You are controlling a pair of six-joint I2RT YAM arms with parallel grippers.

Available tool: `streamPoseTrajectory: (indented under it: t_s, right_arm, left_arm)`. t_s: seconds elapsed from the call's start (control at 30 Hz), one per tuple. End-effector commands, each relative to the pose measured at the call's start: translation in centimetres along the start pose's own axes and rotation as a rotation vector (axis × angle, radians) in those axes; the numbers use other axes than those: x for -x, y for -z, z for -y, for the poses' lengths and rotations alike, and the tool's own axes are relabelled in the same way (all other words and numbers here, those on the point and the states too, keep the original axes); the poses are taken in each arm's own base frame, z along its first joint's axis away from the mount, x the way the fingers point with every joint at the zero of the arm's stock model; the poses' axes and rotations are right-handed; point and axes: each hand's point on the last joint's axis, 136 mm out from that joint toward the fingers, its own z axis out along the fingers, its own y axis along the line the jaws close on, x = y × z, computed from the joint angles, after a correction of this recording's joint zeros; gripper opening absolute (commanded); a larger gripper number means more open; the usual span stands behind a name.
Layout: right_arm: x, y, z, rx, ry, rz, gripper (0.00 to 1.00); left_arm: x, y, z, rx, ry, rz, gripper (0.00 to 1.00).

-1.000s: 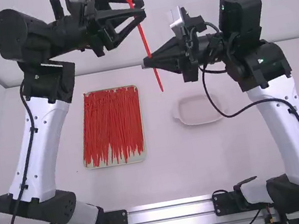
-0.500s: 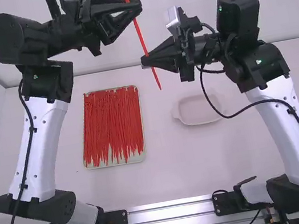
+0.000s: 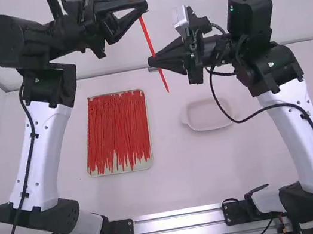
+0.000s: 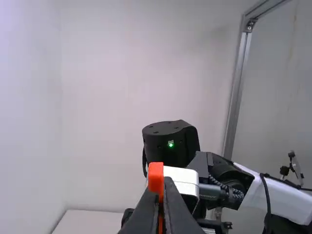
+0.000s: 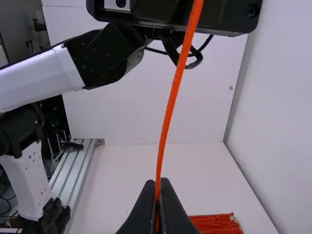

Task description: Fasten the cable tie

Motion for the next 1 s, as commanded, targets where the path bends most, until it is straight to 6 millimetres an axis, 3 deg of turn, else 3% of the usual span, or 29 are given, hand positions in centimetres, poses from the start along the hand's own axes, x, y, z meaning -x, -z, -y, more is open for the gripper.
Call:
streamPoseTrajectory:
  t_s: [0.0, 0.03, 0.07, 0.1, 0.13, 0.17, 0.43, 0.57, 0.67, 0.97]
  right_arm:
    - [0.9, 0.1, -0.4, 0.004, 0.024, 0.012, 0.01]
    - [0.9, 0.2, -0.4, 0.004, 0.023, 0.011, 0.09]
    - [0.8, 0.2, -0.3, 0.001, 0.019, 0.01, 0.33]
    - [0.7, 0.4, -0.1, -0.005, 0.014, 0.008, 0.46]
    - [0.7, 0.4, -0.1, -0.007, 0.013, 0.007, 0.5]
    - [0.5, 0.8, 0.2, -0.019, 0.003, 0.003, 0.99]
    - [-1.3, 3.1, 1.6, -0.084, -0.083, -0.036, 0.99]
    - [-1.9, 4.0, 0.2, -0.01, 0.015, -0.026, 0.99]
    - [-2.6, 4.5, -1.1, 0.044, 0.09, -0.011, 0.99]
    - [-5.6, 4.8, 0.2, -0.066, 0.062, -0.151, 0.99]
  left_arm:
    - [0.0, 0.1, -0.5, 0.022, -0.012, 0.006, 0.02]
    - [0.0, 0.1, -0.7, 0.03, -0.005, 0.006, 0.02]
    - [-0.3, 0.1, -0.9, 0.036, -0.007, -0.001, 0.02]
    - [-0.5, 0.1, -1.1, 0.042, -0.007, -0.007, 0.02]
    - [-0.6, 0.1, -1.2, 0.046, -0.005, -0.007, 0.02]
    - [-0.8, 0.3, -1.8, 0.068, 0.003, -0.011, 0.02]
    - [-1.5, 2.1, -4.4, 0.171, 0.063, -0.029, 0.02]
    - [-2.3, 3.2, -5.7, 0.22, 0.092, -0.053, 0.02]
    - [-3.9, 3.5, -6.8, 0.271, 0.128, -0.088, 0.02]
    - [-8.0, 4.9, -8.7, 0.367, 0.255, -0.178, 0.02]
